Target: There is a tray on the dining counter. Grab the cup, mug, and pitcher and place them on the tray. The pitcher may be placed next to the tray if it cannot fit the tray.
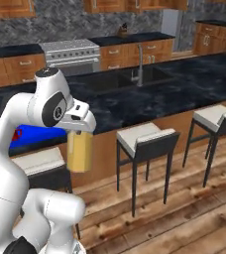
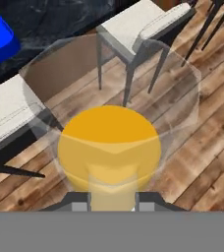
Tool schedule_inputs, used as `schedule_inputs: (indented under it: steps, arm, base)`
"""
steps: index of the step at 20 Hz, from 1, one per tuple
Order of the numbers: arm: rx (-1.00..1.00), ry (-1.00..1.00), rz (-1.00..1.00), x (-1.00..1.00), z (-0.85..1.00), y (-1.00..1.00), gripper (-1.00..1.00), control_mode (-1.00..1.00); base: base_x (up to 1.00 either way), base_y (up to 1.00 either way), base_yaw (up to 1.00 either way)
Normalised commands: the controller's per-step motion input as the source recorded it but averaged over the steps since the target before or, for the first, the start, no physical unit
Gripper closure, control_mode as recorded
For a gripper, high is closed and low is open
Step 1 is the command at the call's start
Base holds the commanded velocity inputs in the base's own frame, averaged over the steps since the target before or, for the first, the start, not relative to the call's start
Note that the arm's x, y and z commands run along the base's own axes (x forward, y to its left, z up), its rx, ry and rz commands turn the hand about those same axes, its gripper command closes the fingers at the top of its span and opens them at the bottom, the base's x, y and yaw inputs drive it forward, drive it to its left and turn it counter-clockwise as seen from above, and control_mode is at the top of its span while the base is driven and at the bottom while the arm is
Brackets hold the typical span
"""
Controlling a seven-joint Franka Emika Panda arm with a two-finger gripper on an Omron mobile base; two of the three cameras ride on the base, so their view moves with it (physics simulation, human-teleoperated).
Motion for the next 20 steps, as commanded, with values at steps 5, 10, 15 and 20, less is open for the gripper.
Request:
schedule_inputs:
  steps: [5, 10, 15, 20]
  arm:
    - [0.00, 0.00, 0.00, 0.00, 0.00, 0.00, 1.00, 1.00]
    - [0.00, 0.00, 0.00, 0.00, 0.00, 0.00, 1.00, 1.00]
    - [0.00, 0.00, 0.00, 0.00, 0.00, 0.00, 1.00, 1.00]
    - [0.00, 0.00, 0.00, 0.00, 0.00, 0.00, 1.00, 1.00]
  base:
    - [0.56, -0.86, 0.53]
    - [0.49, -0.59, 0.58]
    - [0.25, -0.02, 0.48]
    - [0.29, 0.02, 0.37]
